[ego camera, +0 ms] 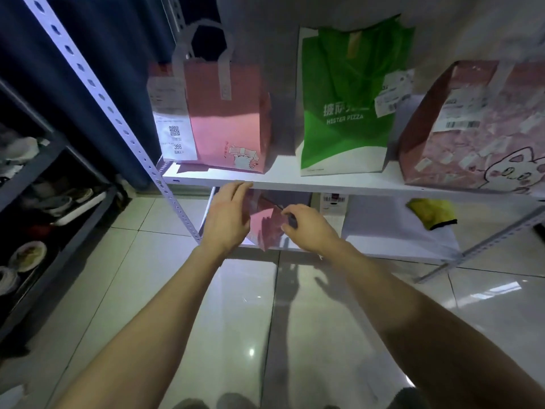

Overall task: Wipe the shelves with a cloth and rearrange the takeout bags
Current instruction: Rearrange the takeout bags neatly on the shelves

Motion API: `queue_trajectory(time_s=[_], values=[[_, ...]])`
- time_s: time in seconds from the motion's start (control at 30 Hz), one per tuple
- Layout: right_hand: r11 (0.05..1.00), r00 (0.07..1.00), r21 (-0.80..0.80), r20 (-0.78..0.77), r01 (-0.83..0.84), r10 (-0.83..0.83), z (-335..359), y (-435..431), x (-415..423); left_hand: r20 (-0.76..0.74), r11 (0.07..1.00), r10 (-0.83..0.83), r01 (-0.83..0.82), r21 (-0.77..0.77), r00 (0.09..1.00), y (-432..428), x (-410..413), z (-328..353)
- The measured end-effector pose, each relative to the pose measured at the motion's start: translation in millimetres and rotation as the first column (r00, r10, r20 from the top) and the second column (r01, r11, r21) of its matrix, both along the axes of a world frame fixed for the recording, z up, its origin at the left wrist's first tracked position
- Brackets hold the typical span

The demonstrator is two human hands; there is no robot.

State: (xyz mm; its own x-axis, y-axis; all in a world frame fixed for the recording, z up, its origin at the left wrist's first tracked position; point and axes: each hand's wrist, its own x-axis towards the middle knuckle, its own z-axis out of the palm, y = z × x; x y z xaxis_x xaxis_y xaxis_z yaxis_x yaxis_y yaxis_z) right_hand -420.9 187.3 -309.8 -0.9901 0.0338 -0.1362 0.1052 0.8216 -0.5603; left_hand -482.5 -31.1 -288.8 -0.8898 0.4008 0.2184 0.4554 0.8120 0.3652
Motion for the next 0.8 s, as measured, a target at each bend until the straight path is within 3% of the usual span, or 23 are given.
queue_trajectory(time_s=[0.1,0.37,0.6,0.8], values=[[1.0,1.0,0.016,-0.025,0.011,-0.011,-39.6,-3.7,-13.5,-0.233,1.0,0.007,-0.006,0.003,0.973,-0.1,-26.3,-21.9],[0.997,0.968,0.051,-0.246,0.064,-0.049,-116.4,-2.9,-55.2,-0.546,0.999,-0.001,0.021,0.03,0.838,-1.4,-84.3,-90.4],[0.988,0.93,0.057,-0.349,0.143,-0.115,-158.7,-11.4,-76.6,-0.604,0.995,0.04,0.021,0.093,0.796,1.9,-86.0,-97.9],[0.964,0.954,0.072,-0.179,0.256,-0.24,-152.3,-19.9,-102.8,-0.533,0.997,-0.023,0.06,0.053,0.846,-8.2,-85.7,-88.8]])
